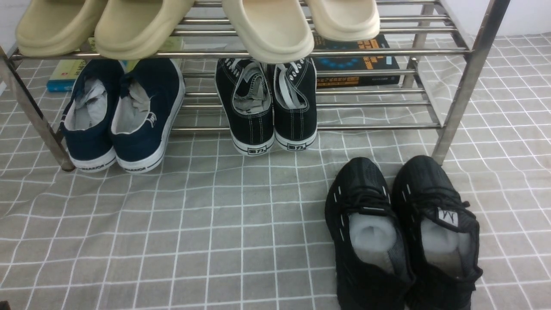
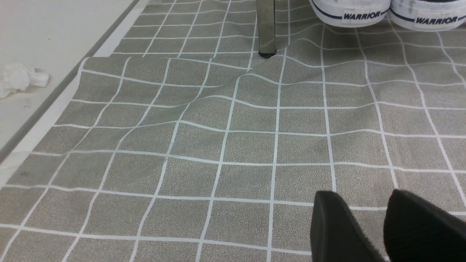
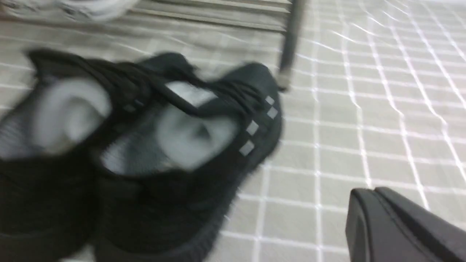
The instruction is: Take the shoes off the shelf with your hand from the grey coffee tablecloth.
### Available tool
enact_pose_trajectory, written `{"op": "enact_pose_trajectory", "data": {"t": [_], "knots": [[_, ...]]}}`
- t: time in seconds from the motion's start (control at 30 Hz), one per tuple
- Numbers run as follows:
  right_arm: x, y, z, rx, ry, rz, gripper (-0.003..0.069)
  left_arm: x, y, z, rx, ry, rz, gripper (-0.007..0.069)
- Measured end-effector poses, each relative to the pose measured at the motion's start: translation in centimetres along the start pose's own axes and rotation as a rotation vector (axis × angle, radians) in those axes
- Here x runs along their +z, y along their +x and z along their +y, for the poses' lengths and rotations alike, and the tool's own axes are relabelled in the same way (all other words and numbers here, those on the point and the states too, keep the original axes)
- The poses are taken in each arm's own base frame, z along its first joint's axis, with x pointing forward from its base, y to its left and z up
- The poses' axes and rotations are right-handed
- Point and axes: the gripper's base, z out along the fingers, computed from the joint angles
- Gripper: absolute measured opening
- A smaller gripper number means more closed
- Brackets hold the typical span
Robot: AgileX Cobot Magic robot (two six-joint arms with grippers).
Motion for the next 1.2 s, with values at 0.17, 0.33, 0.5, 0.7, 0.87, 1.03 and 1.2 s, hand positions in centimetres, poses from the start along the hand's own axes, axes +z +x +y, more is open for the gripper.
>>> {"op": "enact_pose_trajectory", "data": {"t": [0.17, 0.33, 0.5, 0.7, 0.87, 1.03, 1.2], "knots": [[0.16, 0.76, -0.37, 0.02, 0.071, 0.018, 0.0022, 0.0, 0.01, 0.0, 0.0, 0.0, 0.001, 0.024], [0.15, 0.81, -0.38, 0.018, 0.072, 0.024, 0.0025, 0.0, 0.01, 0.0, 0.0, 0.0, 0.001, 0.024], [0.15, 0.82, -0.38, 0.018, 0.072, 0.025, 0.0034, 0.0, 0.0, 0.03, 0.009, -0.004, 0.0, 0.024], [0.15, 0.82, -0.38, 0.018, 0.072, 0.025, 0.004, 0.0, -0.01, 0.25, 0.063, -0.028, 0.0, 0.024], [0.15, 0.82, -0.38, 0.018, 0.072, 0.025, 0.0048, -0.01, 0.0, 0.33, 0.081, -0.036, 0.001, 0.024], [0.15, 0.82, -0.38, 0.018, 0.072, 0.025, 0.0054, -0.01, 0.0, 0.34, 0.082, -0.037, 0.001, 0.024], [0.15, 0.82, -0.38, 0.014, 0.072, 0.025, 0.0062, -0.01, -0.01, 0.37, 0.09, -0.041, 0.001, 0.024]]}}
